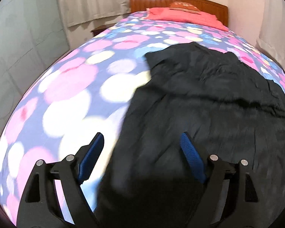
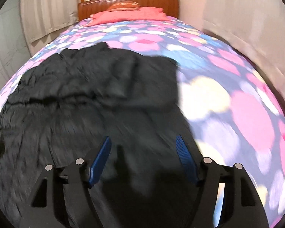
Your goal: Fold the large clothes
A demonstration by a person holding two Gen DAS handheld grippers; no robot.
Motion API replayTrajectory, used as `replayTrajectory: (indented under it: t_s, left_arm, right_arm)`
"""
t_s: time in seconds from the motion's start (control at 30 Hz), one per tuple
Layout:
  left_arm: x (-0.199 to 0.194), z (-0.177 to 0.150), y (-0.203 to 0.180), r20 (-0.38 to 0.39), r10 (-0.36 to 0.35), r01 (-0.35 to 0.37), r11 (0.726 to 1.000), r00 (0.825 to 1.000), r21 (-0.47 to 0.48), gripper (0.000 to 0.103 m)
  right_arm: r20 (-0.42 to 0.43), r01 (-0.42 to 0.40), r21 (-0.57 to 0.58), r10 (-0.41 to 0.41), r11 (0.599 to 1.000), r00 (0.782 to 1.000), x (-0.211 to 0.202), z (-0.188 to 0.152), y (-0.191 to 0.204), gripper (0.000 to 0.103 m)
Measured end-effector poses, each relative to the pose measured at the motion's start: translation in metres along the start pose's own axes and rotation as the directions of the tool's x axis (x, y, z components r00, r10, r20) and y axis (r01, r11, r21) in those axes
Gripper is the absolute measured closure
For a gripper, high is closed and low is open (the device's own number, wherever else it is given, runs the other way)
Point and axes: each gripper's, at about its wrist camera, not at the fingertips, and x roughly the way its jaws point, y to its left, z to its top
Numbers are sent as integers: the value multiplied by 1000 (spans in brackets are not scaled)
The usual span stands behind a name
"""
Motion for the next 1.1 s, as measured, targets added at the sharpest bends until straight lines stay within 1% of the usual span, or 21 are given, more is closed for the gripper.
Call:
replayTrajectory:
  t_s: [0.07,0.1,0.17,0.2,0.3,0.37,0.4,0.43,0.47,0.5,0.57,0.67,0.73,0.8,0.83,0.9,0.93,0.97,1.03,1.1]
  left_arm:
    - [-12,-16,17,-13,12,-12,999,1000,-38,21]
    - [-19,-29,28,-24,9,-11,997,1000,-72,20]
    - [-26,-44,41,-42,-21,15,992,999,-125,20]
    - [-30,-56,49,-58,-41,32,987,997,-160,20]
    - [-37,-80,57,-82,-73,56,979,994,-199,19]
    - [-39,-95,60,-99,-109,84,971,989,-222,18]
    - [-39,-100,60,-106,-130,102,966,986,-237,18]
    - [-38,-106,62,-114,-169,134,955,979,-264,17]
    - [-39,-111,63,-108,-190,153,946,976,-285,15]
    - [-43,-114,65,-93,-195,160,943,976,-293,15]
    - [-46,-116,61,-85,-209,175,939,974,-297,14]
    - [-45,-119,56,-85,-246,208,925,965,-320,14]
    - [-45,-121,52,-81,-239,202,926,968,-319,15]
    - [-46,-123,47,-79,-228,193,931,971,-310,22]
    - [-47,-123,45,-76,-225,192,932,971,-307,29]
    - [-49,-124,41,-69,-223,192,933,973,-303,40]
    - [-48,-123,41,-68,-228,198,932,971,-304,49]
    - [-48,-123,40,-66,-228,198,931,971,-307,54]
    - [-49,-123,40,-66,-222,191,931,973,-311,59]
    - [-49,-124,41,-63,-217,186,929,974,-320,65]
  right_arm:
    - [-9,17,23,-16,1000,1000,-12,-19,-15,33]
    - [-14,27,31,-26,999,1000,-17,-29,-23,33]
    - [-35,45,60,-43,997,998,-27,-53,-40,33]
    - [-46,46,74,-42,996,998,-29,-62,-47,33]
    - [-73,38,117,-29,992,997,-34,-84,-61,33]
    - [-88,14,151,0,988,996,-37,-97,-67,33]
    - [-93,1,166,15,986,996,-39,-103,-70,33]
    - [-94,-5,175,22,985,995,-41,-108,-69,33]
    - [-93,-12,187,30,982,995,-43,-113,-71,32]
    - [-92,-13,198,32,980,995,-44,-117,-72,28]
    - [-88,-23,224,43,974,995,-45,-124,-74,27]
    - [-87,-52,264,77,963,993,-45,-130,-78,27]
    - [-83,-62,277,89,959,993,-48,-133,-78,27]
    - [-85,-78,288,106,954,991,-49,-137,-76,28]
    - [-85,-83,286,111,955,990,-50,-138,-75,30]
    - [-78,-101,280,127,955,989,-52,-141,-70,48]
    - [-76,-103,281,130,954,989,-54,-141,-67,49]
    - [-75,-97,274,122,957,990,-55,-141,-65,52]
    - [-71,-99,258,121,961,990,-57,-141,-61,58]
    - [-68,-117,258,138,959,988,-59,-141,-59,68]
